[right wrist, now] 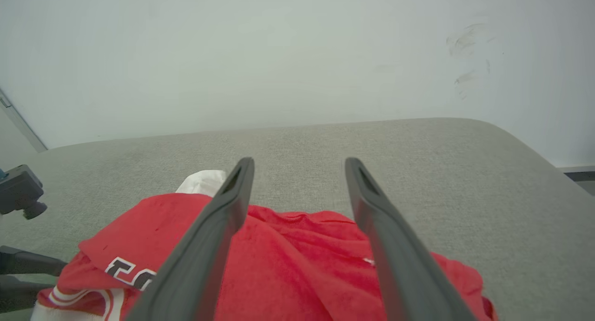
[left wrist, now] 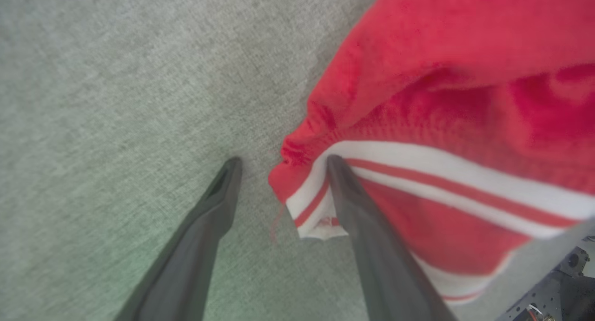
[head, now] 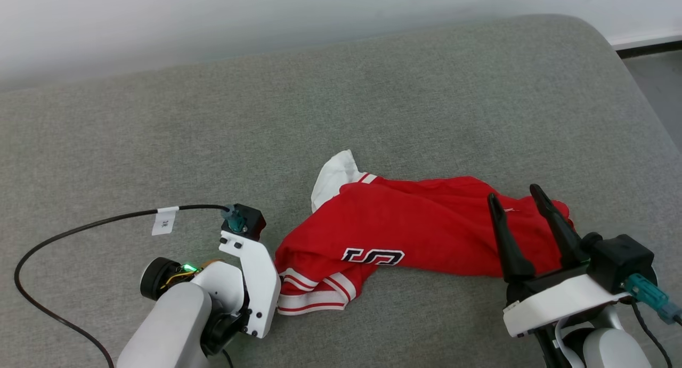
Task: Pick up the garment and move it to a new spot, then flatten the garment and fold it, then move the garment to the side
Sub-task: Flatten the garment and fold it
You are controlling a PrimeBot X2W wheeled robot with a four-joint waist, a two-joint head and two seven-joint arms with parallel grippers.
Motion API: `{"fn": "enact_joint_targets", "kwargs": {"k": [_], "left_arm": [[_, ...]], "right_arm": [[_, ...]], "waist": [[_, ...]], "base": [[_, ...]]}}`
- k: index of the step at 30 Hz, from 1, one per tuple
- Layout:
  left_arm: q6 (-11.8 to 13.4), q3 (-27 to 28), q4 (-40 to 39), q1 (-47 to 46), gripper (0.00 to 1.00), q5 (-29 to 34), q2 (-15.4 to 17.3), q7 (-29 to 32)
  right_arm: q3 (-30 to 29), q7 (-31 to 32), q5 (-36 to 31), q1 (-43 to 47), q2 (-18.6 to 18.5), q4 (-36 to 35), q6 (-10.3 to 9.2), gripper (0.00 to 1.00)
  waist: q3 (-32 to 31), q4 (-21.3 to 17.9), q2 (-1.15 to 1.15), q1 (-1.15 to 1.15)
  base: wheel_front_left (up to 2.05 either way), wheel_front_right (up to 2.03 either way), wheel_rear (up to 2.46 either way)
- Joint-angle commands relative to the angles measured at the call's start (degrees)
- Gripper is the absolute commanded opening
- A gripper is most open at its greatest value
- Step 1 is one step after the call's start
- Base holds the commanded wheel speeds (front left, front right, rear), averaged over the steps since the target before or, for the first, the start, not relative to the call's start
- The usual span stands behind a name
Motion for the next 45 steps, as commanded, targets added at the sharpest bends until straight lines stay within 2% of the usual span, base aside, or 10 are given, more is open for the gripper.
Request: {"fn": "enact_joint_targets", "kwargs": {"k": [1,9,14,24,27,28,29,30,40,45], "left_arm": [[-0.6,-2.0,3.1,3.0,0.0,-0.3,-1.4,-0.2],[3.1,0.4,-3.8,-0.3,0.0,4.8,-0.1,-14.5],[6.8,2.3,-9.7,2.6,0.0,6.4,0.8,-20.4],[16.0,8.3,-17.3,22.8,0.0,2.1,2.2,-21.4],[16.6,8.9,-15.7,28.1,0.0,-1.1,0.7,-20.8],[16.4,8.9,-15.0,29.0,0.19,-2.1,0.2,-20.7],[16.2,8.8,-14.2,29.6,0.79,-2.8,-0.2,-20.6],[16.0,8.9,-13.7,30.0,1.0,-3.1,-0.4,-21.0],[15.4,10.2,-15.7,24.1,1.0,0.1,-0.9,-32.9],[13.4,8.9,-15.4,18.6,1.0,0.9,-0.8,-33.3]], "right_arm": [[-0.2,-0.3,0.2,-0.8,-0.2,0.4,-0.04,1.0],[-2.3,0.6,-0.9,0.7,-0.8,0.5,-0.04,1.0],[-3.8,2.0,-1.6,2.2,-1.0,-0.5,-0.04,1.0],[-5.2,4.5,-2.4,5.7,-0.3,-3.3,-0.04,1.0],[-5.7,4.9,-2.4,6.7,0.0,-4.0,-0.04,1.0],[-5.8,5.1,-2.4,6.9,0.1,-4.1,-0.04,1.0],[-6.0,5.3,-2.5,7.1,0.2,-4.3,-0.04,1.0],[-6.1,5.4,-2.6,7.4,0.3,-4.5,-0.04,1.0],[-6.6,7.1,-3.2,9.0,0.8,-6.0,-0.04,1.0],[-6.5,7.6,-3.3,8.4,1.0,-6.9,-0.04,1.0]], "waist": [[0.0,-0.2,0.0,0.01],[-3.9,4.4,0.0,0.01],[-6.2,8.4,0.0,0.01],[-8.7,12.8,0.0,0.01],[-9.1,13.4,0.0,0.01],[-9.2,13.5,0.0,0.01],[-9.4,13.7,0.0,0.01],[-9.5,13.8,0.0,0.01],[-11.6,13.8,0.0,0.01],[-10.6,12.9,0.0,0.01]], "base": [[0.0,0.0,0.0],[0.0,0.0,0.0],[0.0,0.0,0.0],[0.0,0.0,0.0],[0.0,0.0,0.0],[0.0,0.0,0.0],[0.0,0.0,0.0],[0.0,0.0,0.0],[0.0,0.0,0.0],[0.0,0.0,0.0]]}}
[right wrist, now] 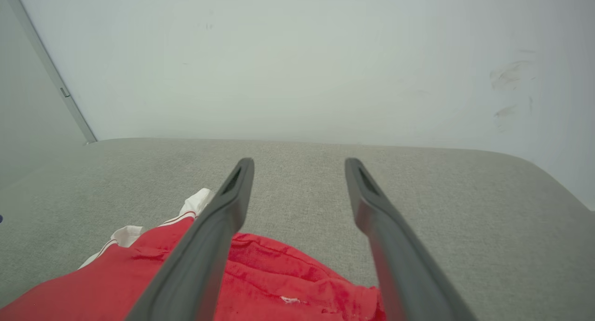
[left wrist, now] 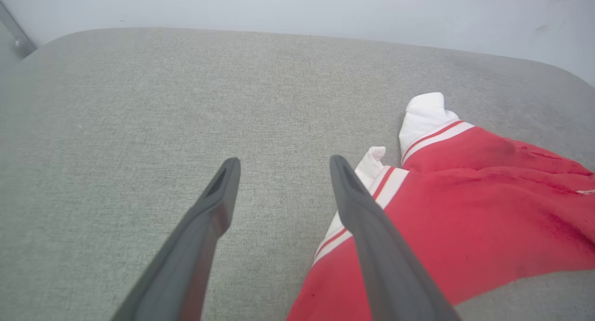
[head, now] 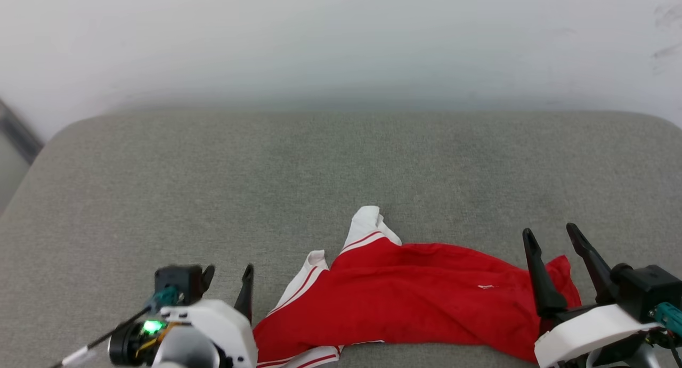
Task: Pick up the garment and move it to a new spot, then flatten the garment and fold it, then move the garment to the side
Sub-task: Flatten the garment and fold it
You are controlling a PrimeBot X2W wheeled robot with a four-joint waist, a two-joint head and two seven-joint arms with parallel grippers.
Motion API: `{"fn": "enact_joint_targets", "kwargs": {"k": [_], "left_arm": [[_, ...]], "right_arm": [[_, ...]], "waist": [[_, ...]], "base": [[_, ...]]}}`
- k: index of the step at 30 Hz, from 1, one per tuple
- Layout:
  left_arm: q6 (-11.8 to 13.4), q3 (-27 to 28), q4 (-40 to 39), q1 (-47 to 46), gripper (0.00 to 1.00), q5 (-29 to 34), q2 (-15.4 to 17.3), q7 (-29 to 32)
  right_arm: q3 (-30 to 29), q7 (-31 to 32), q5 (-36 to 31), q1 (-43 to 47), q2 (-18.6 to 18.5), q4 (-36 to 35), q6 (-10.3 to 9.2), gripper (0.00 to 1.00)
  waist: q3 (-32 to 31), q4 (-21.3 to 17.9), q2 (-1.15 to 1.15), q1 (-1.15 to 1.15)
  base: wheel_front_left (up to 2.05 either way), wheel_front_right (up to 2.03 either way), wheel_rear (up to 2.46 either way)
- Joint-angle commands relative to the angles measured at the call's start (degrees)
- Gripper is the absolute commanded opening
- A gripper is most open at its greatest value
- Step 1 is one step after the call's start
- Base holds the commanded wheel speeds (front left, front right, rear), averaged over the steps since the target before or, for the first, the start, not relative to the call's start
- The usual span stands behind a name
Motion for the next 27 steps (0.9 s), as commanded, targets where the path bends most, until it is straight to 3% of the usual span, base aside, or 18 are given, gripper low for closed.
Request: {"fn": "enact_joint_targets", "kwargs": {"k": [1,6,11,20,21,22,23,27], "left_arm": [[-1.5,-0.9,0.6,-3.3,1.0,0.1,0.1,1.2],[-6.4,-3.7,4.1,-10.9,1.0,-1.9,0.8,8.6],[-9.3,-5.3,8.0,-14.7,1.0,-4.1,1.7,16.6],[-11.2,-8.7,15.6,-16.0,1.0,-6.9,3.7,31.9],[-11.6,-9.3,16.1,-15.7,0.81,-7.3,3.5,33.1],[-11.9,-9.6,16.0,-15.6,0.32,-7.6,3.1,33.3],[-11.9,-9.8,15.6,-15.6,0.0,-7.6,2.8,32.7],[-10.5,-8.6,12.6,-17.2,0.0,-4.8,3.4,26.6]], "right_arm": [[0.2,0.2,-0.1,-0.6,0.2,-0.7,-0.04,1.0],[0.9,0.3,-0.1,-2.7,-0.1,-1.2,-0.04,1.0],[1.8,0.1,0.5,-4.0,-0.5,-0.4,-0.04,1.0],[2.0,-1.5,1.5,-6.1,-0.4,1.9,-0.04,1.0],[2.1,-1.6,1.6,-6.1,-0.4,2.2,-0.04,1.0],[2.1,-1.7,1.6,-6.1,-0.3,2.5,-0.04,1.0],[2.0,-1.8,1.5,-6.2,-0.3,2.7,-0.04,1.0],[1.0,-1.9,1.3,-5.9,-0.3,3.3,-0.04,1.0]], "waist": [[1.4,-0.8,0.0,0.0],[5.5,-2.8,0.0,0.0],[8.1,-4.8,0.0,0.0],[11.7,-7.7,0.0,0.0],[11.8,-7.8,0.0,0.0],[11.8,-7.9,0.0,0.0],[11.7,-7.9,0.0,0.0],[10.7,-6.9,0.0,0.0]], "base": [[0.0,0.0,0.0],[0.0,0.0,0.0],[0.0,0.0,0.0],[0.0,0.0,0.0],[0.0,0.0,0.0],[0.0,0.0,0.0],[0.0,0.0,0.0],[0.0,0.0,0.0]]}}
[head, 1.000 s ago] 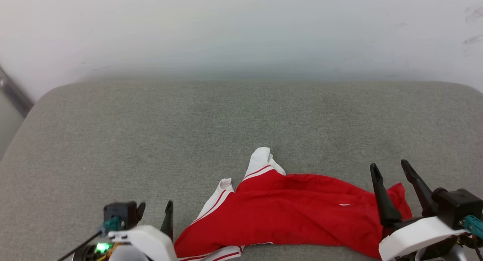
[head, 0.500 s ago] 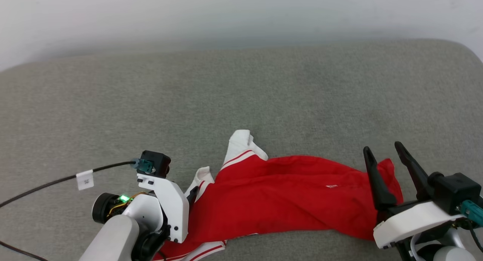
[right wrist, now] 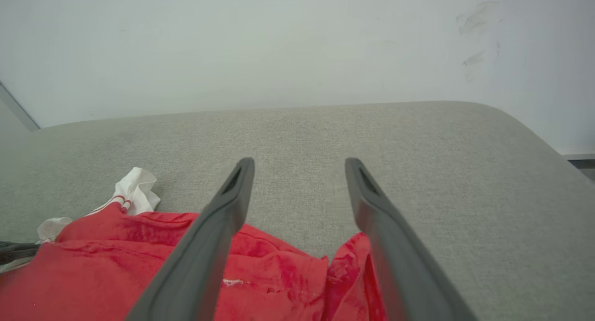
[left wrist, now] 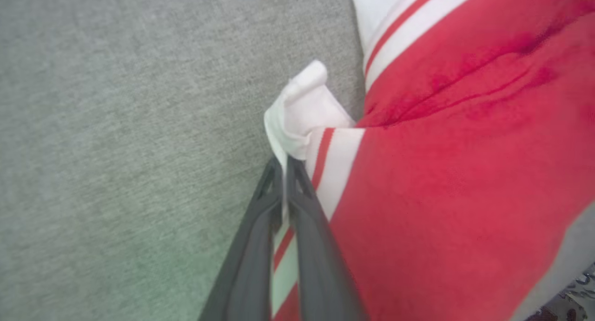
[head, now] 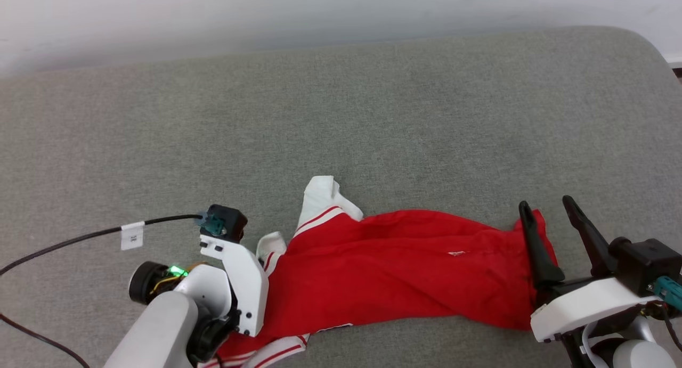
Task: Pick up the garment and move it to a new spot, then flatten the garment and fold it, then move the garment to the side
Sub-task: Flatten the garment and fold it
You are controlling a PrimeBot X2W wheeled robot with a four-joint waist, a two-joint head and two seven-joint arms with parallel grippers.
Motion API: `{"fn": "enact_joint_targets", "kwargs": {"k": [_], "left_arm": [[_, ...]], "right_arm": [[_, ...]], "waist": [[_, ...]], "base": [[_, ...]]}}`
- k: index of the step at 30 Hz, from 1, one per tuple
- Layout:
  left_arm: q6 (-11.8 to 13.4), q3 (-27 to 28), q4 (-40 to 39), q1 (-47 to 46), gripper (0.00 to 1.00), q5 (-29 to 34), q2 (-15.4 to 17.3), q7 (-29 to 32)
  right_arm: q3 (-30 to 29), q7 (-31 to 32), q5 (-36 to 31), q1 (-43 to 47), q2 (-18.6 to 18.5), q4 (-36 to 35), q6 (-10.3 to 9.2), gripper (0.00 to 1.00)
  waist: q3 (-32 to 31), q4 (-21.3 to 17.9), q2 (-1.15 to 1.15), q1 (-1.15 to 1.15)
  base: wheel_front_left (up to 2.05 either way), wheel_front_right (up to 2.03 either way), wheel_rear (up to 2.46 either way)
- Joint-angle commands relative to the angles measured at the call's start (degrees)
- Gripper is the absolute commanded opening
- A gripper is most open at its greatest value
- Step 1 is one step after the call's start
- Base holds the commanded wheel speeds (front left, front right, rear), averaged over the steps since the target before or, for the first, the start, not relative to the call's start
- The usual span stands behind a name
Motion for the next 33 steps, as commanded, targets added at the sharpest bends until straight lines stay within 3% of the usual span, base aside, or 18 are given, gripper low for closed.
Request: {"fn": "enact_joint_targets", "kwargs": {"k": [1,8,15,19,20,21,22,33], "left_arm": [[0.9,0.1,-0.6,0.4,0.0,1.1,-0.1,-2.0],[7.1,4.2,-8.6,1.0,0.0,5.5,3.2,-9.1],[14.8,10.6,-13.0,10.8,0.0,3.9,6.4,-7.8],[15.8,12.1,-9.4,16.8,0.0,0.4,5.3,-6.6],[15.5,12.1,-8.5,17.6,0.11,-0.4,4.6,-6.6],[15.2,12.0,-7.7,18.2,0.35,-1.1,3.9,-6.9],[14.8,12.0,-7.1,18.3,1.0,-1.5,3.6,-7.8],[13.1,11.7,-9.2,15.5,1.0,1.1,-0.1,-23.7]], "right_arm": [[-0.2,-0.3,-0.4,0.0,-0.1,0.1,-0.04,1.0],[-0.6,0.9,-0.6,1.3,0.0,-0.1,-0.04,1.0],[-0.3,1.7,-0.8,2.3,0.1,-1.0,-0.04,1.0],[0.1,1.9,-0.6,2.4,0.1,-1.1,-0.04,1.0],[0.0,1.9,-0.5,2.3,0.2,-1.1,-0.04,1.0],[0.0,2.0,-0.5,2.3,0.2,-1.0,-0.04,1.0],[0.0,2.0,-0.4,2.4,0.2,-1.0,-0.04,1.0],[-0.8,2.7,-0.4,3.9,0.0,-1.1,-0.04,1.0]], "waist": [[-0.8,0.9,0.0,0.0],[-3.7,4.1,0.0,0.0],[-4.8,5.4,0.0,0.0],[-5.0,5.2,0.0,0.0],[-5.0,5.1,0.0,0.0],[-5.1,5.0,0.0,0.0],[-5.2,5.0,0.0,0.0],[-9.5,4.5,0.0,0.0]], "base": [[0.0,0.0,0.0],[0.0,0.0,0.0],[0.0,0.0,0.0],[0.0,0.0,0.0],[0.0,0.0,0.0],[0.0,0.0,0.0],[0.0,0.0,0.0],[0.0,0.0,0.0]]}}
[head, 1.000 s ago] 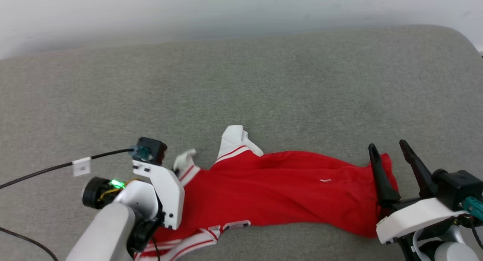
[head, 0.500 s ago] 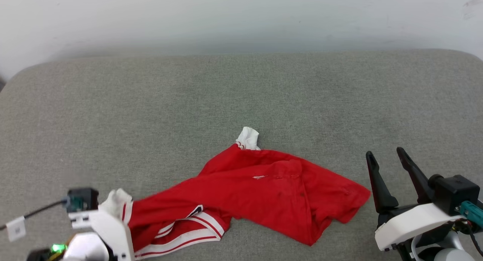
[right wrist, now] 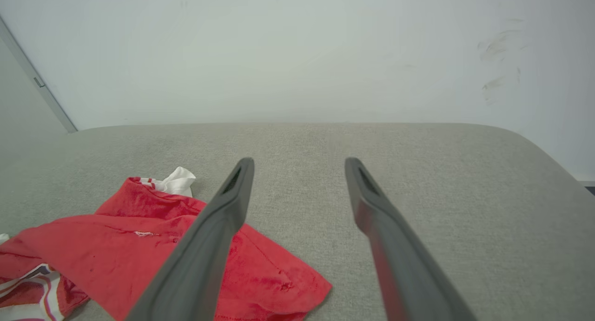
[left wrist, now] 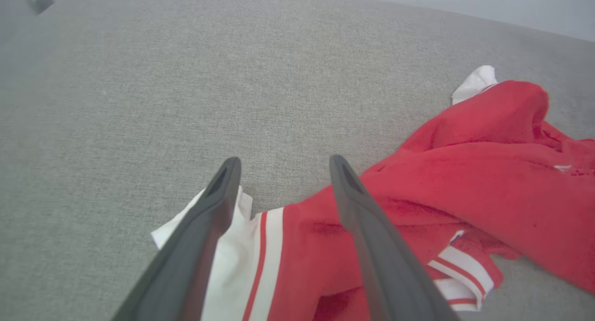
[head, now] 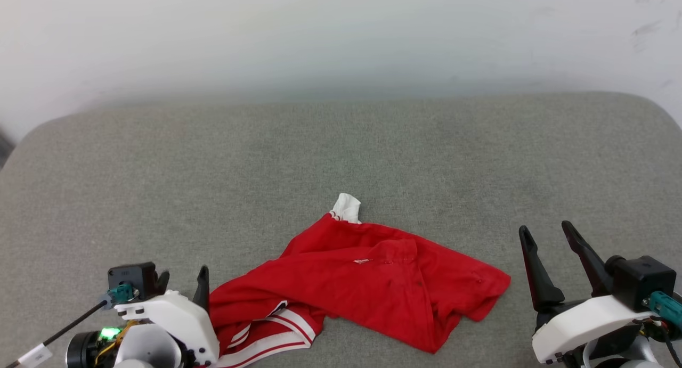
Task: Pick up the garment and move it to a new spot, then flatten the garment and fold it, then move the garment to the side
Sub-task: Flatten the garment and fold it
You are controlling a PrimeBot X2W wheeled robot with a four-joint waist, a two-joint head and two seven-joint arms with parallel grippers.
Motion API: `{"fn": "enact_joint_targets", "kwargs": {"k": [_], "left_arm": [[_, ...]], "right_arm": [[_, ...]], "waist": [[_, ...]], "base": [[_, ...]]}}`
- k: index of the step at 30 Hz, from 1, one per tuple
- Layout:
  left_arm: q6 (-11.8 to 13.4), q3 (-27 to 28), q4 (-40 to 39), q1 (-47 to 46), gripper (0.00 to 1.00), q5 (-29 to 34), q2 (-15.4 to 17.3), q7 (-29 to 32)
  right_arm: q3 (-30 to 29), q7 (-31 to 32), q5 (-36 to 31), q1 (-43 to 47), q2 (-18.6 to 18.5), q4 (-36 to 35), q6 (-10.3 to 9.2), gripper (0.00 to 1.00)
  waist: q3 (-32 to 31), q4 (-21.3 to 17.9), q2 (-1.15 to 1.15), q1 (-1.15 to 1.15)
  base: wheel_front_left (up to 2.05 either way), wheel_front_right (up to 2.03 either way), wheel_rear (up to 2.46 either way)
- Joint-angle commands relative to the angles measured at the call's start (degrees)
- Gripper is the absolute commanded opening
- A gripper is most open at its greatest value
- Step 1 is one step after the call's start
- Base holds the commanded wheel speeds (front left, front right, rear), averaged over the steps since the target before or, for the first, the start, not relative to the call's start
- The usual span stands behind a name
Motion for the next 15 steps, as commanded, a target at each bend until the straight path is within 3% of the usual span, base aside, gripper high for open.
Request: {"fn": "enact_joint_targets", "kwargs": {"k": [1,9,15], "left_arm": [[-0.3,-0.3,-1.2,-1.2,1.0,1.0,-0.5,-2.7],[-0.4,-2.9,-5.0,-1.1,1.0,5.1,-3.6,-15.3],[0.1,-3.5,-5.5,0.6,1.0,5.7,-4.9,-19.0]], "right_arm": [[0.0,0.2,0.5,0.6,0.0,-0.2,-0.04,1.0],[-0.3,1.7,0.2,2.2,0.0,-0.8,-0.04,1.0],[-0.5,2.3,0.1,2.8,0.1,-0.7,-0.04,1.0]], "waist": [[-1.3,-0.3,0.0,0.0],[-3.1,-0.7,0.0,0.0],[-3.5,-0.5,0.0,0.0]], "base": [[0.0,0.0,0.0],[0.0,0.0,0.0],[0.0,0.0,0.0]]}}
